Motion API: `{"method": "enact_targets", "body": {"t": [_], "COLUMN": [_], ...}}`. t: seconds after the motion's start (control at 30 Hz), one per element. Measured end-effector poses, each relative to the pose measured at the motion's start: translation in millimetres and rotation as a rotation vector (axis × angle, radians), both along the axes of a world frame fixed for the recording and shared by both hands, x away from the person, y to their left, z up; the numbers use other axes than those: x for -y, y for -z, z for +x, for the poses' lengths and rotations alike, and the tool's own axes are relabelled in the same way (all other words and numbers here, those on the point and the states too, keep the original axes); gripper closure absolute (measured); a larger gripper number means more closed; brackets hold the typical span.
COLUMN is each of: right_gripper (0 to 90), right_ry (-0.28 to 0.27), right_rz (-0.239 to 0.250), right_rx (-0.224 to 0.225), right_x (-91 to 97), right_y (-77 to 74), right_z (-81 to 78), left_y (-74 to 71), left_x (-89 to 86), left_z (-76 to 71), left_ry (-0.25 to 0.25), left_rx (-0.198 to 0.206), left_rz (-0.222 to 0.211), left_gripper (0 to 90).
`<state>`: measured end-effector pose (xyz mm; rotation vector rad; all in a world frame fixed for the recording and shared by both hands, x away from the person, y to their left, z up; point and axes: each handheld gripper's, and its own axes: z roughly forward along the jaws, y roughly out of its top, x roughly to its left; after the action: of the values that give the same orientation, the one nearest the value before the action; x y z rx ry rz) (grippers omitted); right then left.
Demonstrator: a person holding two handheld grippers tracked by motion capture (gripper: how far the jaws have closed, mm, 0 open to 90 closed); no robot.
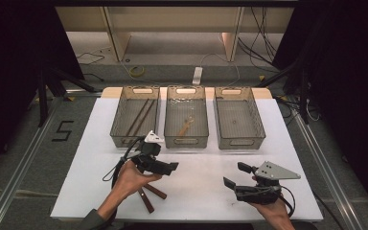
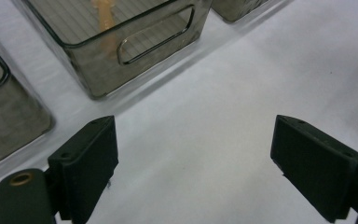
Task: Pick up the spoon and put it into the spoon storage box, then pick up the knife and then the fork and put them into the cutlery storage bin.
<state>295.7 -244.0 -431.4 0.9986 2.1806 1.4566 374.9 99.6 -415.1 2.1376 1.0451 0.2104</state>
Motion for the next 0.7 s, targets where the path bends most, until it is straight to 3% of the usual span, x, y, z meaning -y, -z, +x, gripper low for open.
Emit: {"method": "enact_targets", "body": {"t": [0.23, 0.3, 0.47, 0.7], "right_gripper": [25.7, 25.7, 25.7, 25.7], "right_ry": [0.000, -0.002, -0.002, -0.003], "right_rz": [-0.003, -0.003, -0.004, -0.014], "right_rx": [0.002, 0.003, 0.000, 0.004], "right_x": [-1.2, -1.6, -1.0, -2.3], "right_y": [-0.5, -0.2, 0.2, 0.0], "right_z": [-0.4, 0.0, 0.8, -0.5], "left_y": [6.6, 8.5, 14.9, 20.9], "left_x": [-0.3, 0.3, 2.8, 4.0], "left_z": [-2.6, -3.8, -6.6, -8.4], "left_ry": [-0.011, 0.006, 0.034, 0.074], "left_rx": [-0.005, -0.007, -0.022, -0.051], "left_rz": [0.024, 0.042, 0.063, 0.074], "left_gripper": [13.9, 16.7, 32.9, 64.7]}}
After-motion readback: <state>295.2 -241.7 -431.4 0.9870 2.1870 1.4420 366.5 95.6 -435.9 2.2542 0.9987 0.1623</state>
